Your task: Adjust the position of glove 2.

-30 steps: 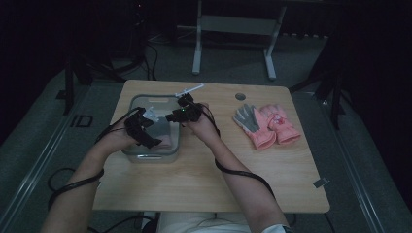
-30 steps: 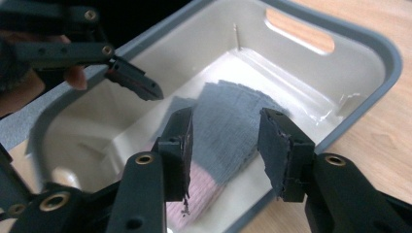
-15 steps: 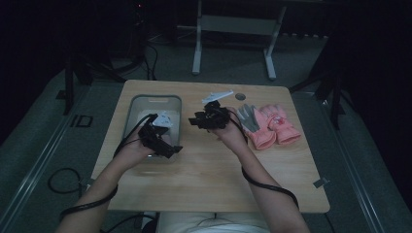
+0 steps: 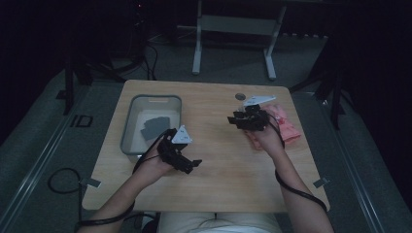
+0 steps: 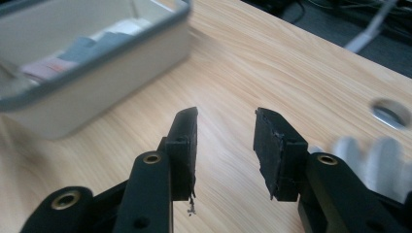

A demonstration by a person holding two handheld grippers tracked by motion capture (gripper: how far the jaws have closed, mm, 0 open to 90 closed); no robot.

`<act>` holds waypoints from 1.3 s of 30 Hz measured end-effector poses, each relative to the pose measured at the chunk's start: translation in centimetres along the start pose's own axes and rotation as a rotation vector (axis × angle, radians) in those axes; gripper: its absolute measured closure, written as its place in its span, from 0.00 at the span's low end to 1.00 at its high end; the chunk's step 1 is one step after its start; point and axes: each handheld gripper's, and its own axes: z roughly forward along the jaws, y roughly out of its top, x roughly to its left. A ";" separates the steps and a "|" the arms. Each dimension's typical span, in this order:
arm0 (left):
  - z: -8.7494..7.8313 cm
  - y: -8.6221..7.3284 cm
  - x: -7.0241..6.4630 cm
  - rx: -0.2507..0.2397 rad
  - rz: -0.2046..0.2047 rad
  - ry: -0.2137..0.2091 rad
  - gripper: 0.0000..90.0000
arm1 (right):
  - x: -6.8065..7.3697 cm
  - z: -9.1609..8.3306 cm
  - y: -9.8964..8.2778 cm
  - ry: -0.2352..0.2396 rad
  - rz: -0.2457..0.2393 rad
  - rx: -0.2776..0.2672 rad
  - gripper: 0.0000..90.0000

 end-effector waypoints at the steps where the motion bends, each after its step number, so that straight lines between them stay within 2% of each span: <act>1: 0.1 0.0 -0.4 -0.009 0.002 0.000 0.01 | -0.5 -0.3 -0.3 -0.015 0.001 0.003 0.68; 2: 0.1 0.0 -0.4 -0.009 0.002 0.000 0.01 | -0.5 -0.3 -0.3 -0.015 0.001 0.003 0.68; 3: 0.5 0.0 -1.4 -0.023 0.005 -0.020 0.01 | -1.6 -0.7 -0.8 -0.040 0.005 0.011 0.68; 4: 0.8 -0.1 -2.0 -0.023 0.013 -0.027 0.01 | -2.1 -0.8 -1.1 -0.046 0.014 0.012 0.68; 7: 1.3 -0.4 -2.8 -0.020 0.025 -0.029 0.01 | -3.6 -1.1 -1.8 -0.067 0.025 0.013 0.67; 9: 2.2 -1.3 -3.9 -0.012 0.038 -0.043 0.01 | -4.4 -1.1 -2.2 -0.093 0.027 0.020 0.67; 12: 2.6 -1.8 -4.3 -0.003 0.031 -0.060 0.01 | -5.7 -1.1 -2.7 -0.113 0.039 0.026 0.67; 14: 3.2 -2.9 -4.8 0.003 0.031 -0.064 0.01 | -6.5 -0.9 -2.9 -0.128 0.038 0.030 0.67; 17: 3.9 -4.1 -5.0 0.005 0.004 -0.090 0.01 | -7.3 -0.4 -3.2 -0.136 0.041 0.046 0.67; 20: 4.2 -4.9 -5.2 0.008 0.003 -0.082 0.01 | -8.1 0.5 -3.5 -0.147 0.035 0.073 0.67; 22: 4.2 -4.9 -5.2 0.008 0.003 -0.082 0.01 | -8.3 0.7 -3.5 -0.148 0.034 0.082 0.67; 23: 4.4 -5.6 -5.4 0.001 -0.005 -0.064 0.01 | -8.8 1.1 -3.7 -0.151 0.035 0.096 0.67; 26: 4.5 -6.3 -5.5 -0.021 -0.036 -0.066 0.01 | -9.1 1.7 -3.9 -0.153 0.036 0.117 0.65; 28: 4.7 -6.9 -5.5 -0.032 -0.055 -0.056 0.01 | -9.2 2.4 -4.2 -0.151 0.014 0.149 0.64; 32: 5.1 -7.4 -5.6 -0.015 -0.058 -0.053 0.01 | -9.6 3.5 -4.8 -0.163 0.020 0.192 0.63; 35: 4.9 -7.6 -5.5 -0.021 -0.064 -0.049 0.01 | -9.9 4.4 -5.6 -0.153 0.021 0.217 0.63; 38: 4.9 -7.8 -5.4 -0.022 -0.073 -0.046 0.01 | -10.0 4.8 -6.2 -0.135 0.026 0.218 0.63; 39: 4.9 -7.8 -5.4 -0.019 -0.072 -0.047 0.01 | -9.9 5.2 -6.5 -0.144 -0.002 0.238 0.64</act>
